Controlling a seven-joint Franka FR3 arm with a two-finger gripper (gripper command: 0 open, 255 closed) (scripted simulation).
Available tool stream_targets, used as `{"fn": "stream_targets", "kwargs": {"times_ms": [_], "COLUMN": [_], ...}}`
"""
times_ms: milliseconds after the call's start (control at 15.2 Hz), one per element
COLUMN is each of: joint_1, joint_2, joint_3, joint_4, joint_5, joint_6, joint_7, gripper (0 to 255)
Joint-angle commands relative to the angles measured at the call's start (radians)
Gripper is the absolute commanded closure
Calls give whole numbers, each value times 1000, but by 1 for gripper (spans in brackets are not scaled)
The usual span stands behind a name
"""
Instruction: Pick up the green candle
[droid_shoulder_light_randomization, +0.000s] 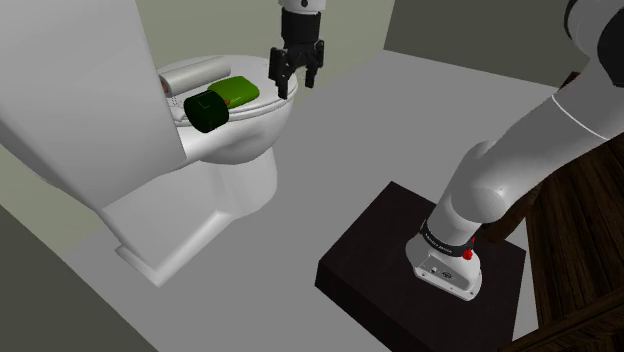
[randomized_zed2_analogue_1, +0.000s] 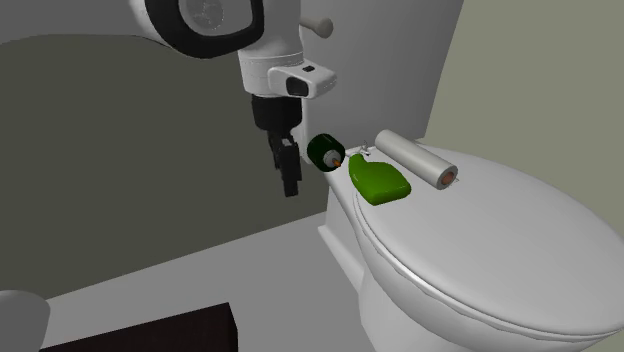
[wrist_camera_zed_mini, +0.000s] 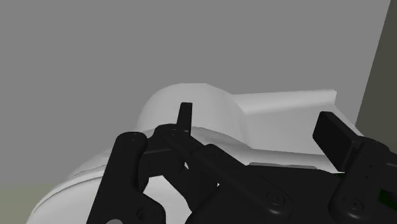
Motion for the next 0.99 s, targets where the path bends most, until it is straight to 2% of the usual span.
{"fn": "stream_targets", "kwargs": {"times_ms": [0, 462, 660, 858, 924], "joint_1": [5, 43, 83, 148, 156], "joint_2": [69, 344, 483, 644, 658], "joint_3": [31, 122, 151, 168, 167], "joint_4": [77, 400, 580, 806, 827], "joint_5": [-10, -99, -159, -233, -239], "joint_6": [-6, -59, -108, -185, -193], "joint_7": [46, 201, 266, 323, 327], "gripper": [0, 0, 0, 0, 0]}}
